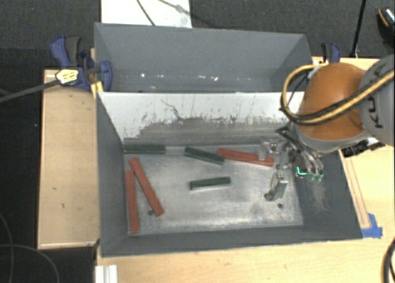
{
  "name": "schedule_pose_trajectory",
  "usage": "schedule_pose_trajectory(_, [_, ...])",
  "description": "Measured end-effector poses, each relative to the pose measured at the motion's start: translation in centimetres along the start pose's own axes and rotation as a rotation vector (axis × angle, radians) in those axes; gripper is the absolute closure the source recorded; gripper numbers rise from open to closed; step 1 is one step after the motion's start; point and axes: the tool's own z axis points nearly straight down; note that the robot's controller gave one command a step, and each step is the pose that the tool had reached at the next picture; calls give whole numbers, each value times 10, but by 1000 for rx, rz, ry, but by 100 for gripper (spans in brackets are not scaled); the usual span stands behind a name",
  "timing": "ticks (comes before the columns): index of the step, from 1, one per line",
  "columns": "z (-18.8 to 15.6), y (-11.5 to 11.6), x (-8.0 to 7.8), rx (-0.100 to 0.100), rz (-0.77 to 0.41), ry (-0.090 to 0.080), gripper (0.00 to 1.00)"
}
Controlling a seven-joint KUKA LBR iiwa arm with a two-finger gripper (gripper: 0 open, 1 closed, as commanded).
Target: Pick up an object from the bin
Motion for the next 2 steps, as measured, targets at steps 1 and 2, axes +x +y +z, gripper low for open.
schedule_pose_trajectory(1, [83,-3,-58,-1,379,-8,0])
schedule_pose_trajectory(2, [81,-3,-59,-1,373,-11,100])
